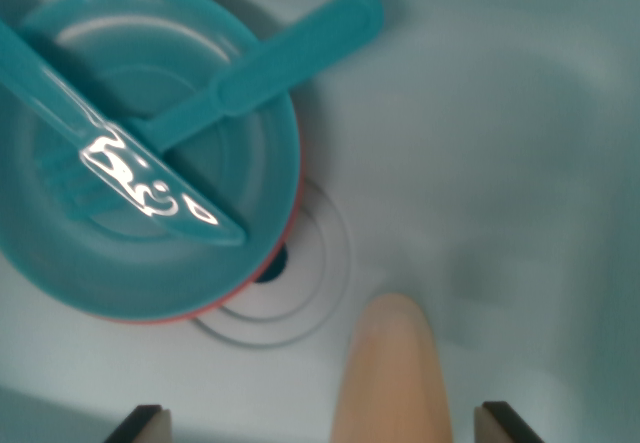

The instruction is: Pick detergent from the sink

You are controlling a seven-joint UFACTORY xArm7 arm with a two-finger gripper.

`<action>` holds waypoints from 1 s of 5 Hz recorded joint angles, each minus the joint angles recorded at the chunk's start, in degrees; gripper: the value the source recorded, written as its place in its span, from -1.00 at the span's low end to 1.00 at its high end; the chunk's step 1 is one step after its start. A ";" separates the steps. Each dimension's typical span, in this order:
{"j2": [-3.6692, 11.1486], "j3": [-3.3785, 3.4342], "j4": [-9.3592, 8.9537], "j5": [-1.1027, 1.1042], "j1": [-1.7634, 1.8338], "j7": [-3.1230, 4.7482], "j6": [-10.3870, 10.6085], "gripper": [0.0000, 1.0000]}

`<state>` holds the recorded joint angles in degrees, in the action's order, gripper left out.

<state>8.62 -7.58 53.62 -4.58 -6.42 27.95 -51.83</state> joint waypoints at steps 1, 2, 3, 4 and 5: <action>0.15 -0.18 -0.67 -0.12 -0.16 0.52 0.69 -1.00; 0.15 -0.18 -0.67 -0.12 -0.16 0.52 0.69 -1.00; 0.20 -0.23 -0.88 -0.15 -0.21 0.69 0.91 -1.00; 0.20 -0.23 -0.88 -0.15 -0.21 0.69 0.91 -1.00; 0.20 -0.23 -0.88 -0.15 -0.21 0.69 0.91 -1.00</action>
<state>8.82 -7.82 52.74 -4.73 -6.63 28.64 -50.92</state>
